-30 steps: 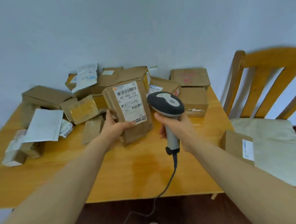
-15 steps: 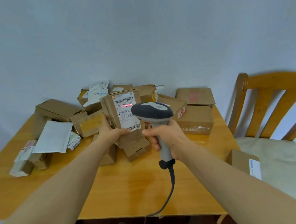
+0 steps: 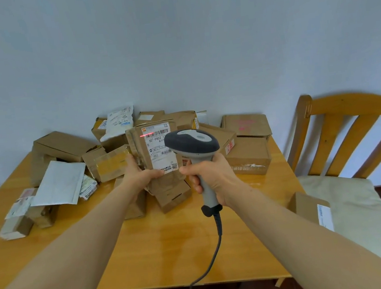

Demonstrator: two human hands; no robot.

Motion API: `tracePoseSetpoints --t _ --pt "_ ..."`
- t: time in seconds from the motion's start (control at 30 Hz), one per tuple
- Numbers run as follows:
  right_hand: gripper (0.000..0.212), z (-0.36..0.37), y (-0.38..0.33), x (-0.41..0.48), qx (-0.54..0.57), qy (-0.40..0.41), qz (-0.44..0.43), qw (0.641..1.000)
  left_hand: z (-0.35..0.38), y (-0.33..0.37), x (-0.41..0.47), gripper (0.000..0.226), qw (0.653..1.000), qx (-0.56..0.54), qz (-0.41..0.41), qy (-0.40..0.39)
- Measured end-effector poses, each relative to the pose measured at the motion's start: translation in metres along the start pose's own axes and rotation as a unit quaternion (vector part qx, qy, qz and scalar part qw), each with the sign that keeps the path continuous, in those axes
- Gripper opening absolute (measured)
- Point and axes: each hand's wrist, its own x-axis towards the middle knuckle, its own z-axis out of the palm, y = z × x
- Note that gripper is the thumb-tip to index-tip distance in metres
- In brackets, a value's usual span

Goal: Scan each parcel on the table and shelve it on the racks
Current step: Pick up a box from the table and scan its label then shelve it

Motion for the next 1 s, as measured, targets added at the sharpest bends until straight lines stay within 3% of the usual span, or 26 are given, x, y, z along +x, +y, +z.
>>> tracePoseSetpoints --t 0.37,0.53,0.73,0.83,0.93,1.0 --pt "0.021 0.013 0.004 0.015 -0.015 0.024 0.016 0.999 -0.005 -0.005 0.017 0.098 1.0 0.002 -0.006 -0.022" --pt "0.012 0.019 0.008 0.015 0.033 0.017 0.007 0.999 -0.014 -0.013 0.015 0.098 0.999 -0.014 -0.019 -0.038" --pt "0.018 0.015 0.035 0.01 0.091 0.055 0.062 0.992 -0.031 -0.037 -0.047 0.066 0.989 -0.111 -0.081 -0.055" --pt "0.028 0.02 0.055 0.008 0.054 0.032 0.089 0.994 -0.041 -0.06 -0.089 0.068 0.982 -0.154 -0.106 -0.011" --pt "0.029 0.044 0.077 -0.013 0.049 -0.046 0.111 0.992 -0.049 -0.087 -0.144 0.083 0.97 -0.186 -0.147 0.058" --pt "0.038 0.068 0.093 -0.035 0.039 -0.102 0.125 0.986 -0.056 -0.104 -0.187 0.077 0.955 -0.214 -0.172 0.11"
